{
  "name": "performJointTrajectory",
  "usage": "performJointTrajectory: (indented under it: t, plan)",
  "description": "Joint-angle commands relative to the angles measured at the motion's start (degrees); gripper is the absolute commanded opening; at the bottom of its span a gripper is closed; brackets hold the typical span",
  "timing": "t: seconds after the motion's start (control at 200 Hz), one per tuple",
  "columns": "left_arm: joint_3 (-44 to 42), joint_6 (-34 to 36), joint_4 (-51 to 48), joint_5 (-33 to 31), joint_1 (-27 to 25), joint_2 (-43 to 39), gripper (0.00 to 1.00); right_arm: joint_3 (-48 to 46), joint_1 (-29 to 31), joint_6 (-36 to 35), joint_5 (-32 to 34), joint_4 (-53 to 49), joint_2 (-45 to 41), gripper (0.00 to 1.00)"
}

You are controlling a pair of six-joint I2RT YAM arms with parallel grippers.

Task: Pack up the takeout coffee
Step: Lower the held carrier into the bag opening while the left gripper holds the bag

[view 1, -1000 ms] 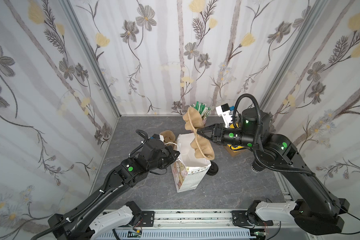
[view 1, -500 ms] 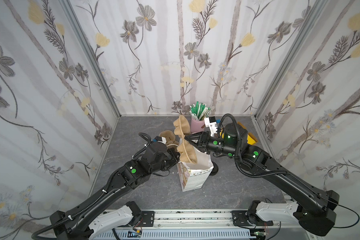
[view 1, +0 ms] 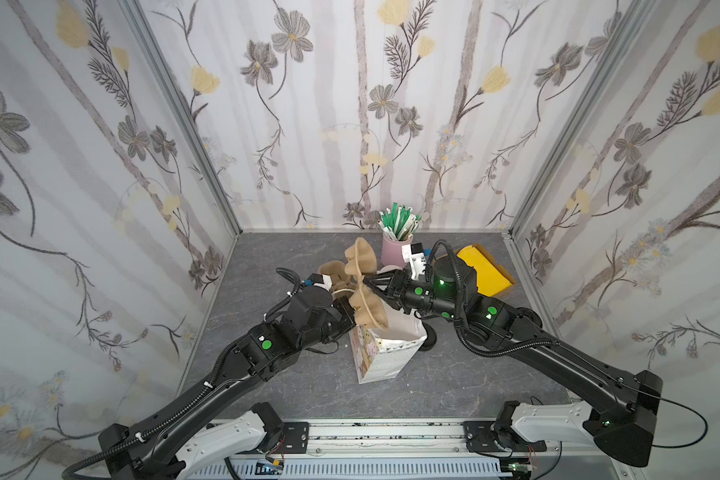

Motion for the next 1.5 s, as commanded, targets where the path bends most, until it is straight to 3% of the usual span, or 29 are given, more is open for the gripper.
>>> performJointTrajectory:
  t: [0.0, 0.37, 0.67, 1.169, 1.494]
  plan:
    - [-0.96, -0.18, 2.34, -0.44, 0.29, -1.13, 0.00, -0.74, 0.01, -0.21, 2.11, 0.97, -0.36, 0.22]
    - [-1.78, 0.65, 2.91, 1.73, 2.65, -1.33, 0.00, -1.18, -0.39, -4.15, 6.37, -9.11, -3.49, 0.22]
    - [-2.92, 1.07, 3.57, 3.50, 3.73, -0.98, 0.00, 6.53, -0.34, -11.60, 12.22, -23.62, -2.11, 0.22]
    - [-2.41, 2.34, 4.19, 5.74, 5.80, 0.23, 0.00, 21.06, 0.96, -23.01, 18.07, -39.61, 8.14, 0.22]
    - [-2.30, 2.42, 4.19, 6.29, 6.67, 0.80, 0.00, 26.33, 3.65, -24.59, 20.88, -47.08, 13.47, 0.22]
